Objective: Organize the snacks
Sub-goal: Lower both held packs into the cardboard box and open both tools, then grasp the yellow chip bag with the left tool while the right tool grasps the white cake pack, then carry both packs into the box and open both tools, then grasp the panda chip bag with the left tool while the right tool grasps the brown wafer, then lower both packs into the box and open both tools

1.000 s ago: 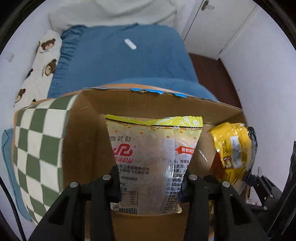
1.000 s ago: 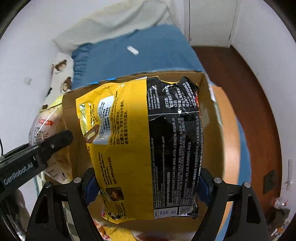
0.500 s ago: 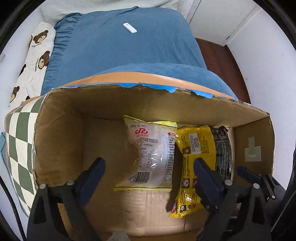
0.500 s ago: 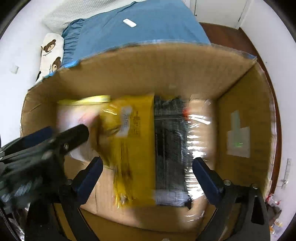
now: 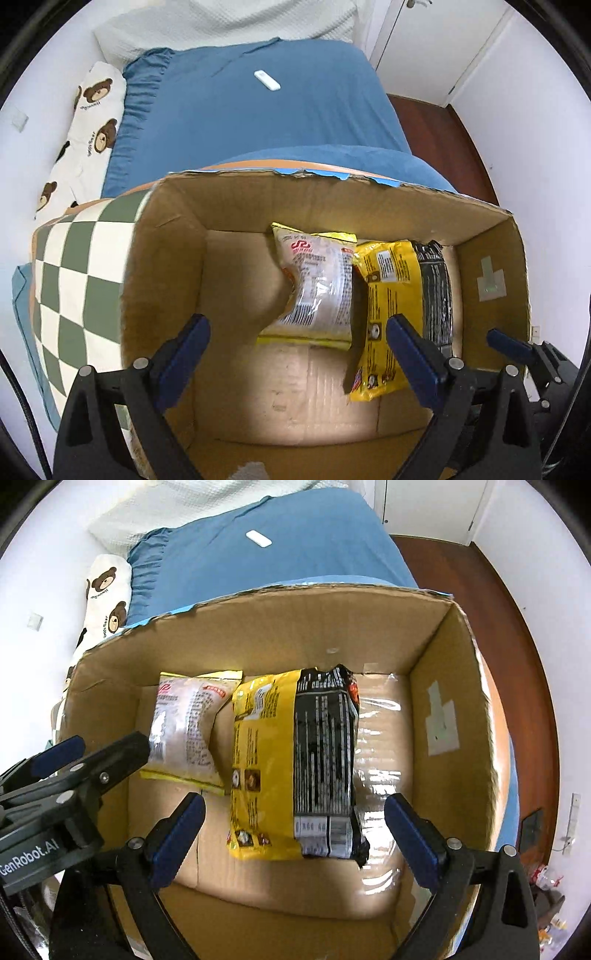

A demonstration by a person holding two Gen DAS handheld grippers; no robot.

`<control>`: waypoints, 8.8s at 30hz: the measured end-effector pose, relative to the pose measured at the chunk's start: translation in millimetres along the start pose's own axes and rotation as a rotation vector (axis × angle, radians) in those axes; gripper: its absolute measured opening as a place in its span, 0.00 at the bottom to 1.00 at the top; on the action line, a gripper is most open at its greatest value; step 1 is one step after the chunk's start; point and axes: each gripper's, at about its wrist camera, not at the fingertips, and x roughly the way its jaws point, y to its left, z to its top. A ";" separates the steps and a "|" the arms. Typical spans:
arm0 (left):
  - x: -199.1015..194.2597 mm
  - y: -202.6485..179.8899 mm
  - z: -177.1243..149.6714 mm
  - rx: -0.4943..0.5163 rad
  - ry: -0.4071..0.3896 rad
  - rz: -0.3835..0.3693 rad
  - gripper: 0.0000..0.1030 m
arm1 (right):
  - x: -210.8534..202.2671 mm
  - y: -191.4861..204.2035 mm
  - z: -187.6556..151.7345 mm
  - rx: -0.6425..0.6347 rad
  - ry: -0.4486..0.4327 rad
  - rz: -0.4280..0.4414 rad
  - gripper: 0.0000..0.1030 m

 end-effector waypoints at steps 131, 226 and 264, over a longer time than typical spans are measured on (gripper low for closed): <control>24.5 55.9 -42.4 -0.125 0.195 0.021 0.79 | 13.0 45.4 -43.2 0.003 0.181 0.210 0.96; 63.1 -27.6 -260.4 0.035 0.371 -0.060 0.55 | 4.1 -30.4 -316.0 0.067 -0.052 0.029 0.58; -136.1 -89.0 -165.0 0.112 -0.070 -0.146 0.45 | -121.5 -12.2 -227.4 -0.046 -0.291 0.115 0.58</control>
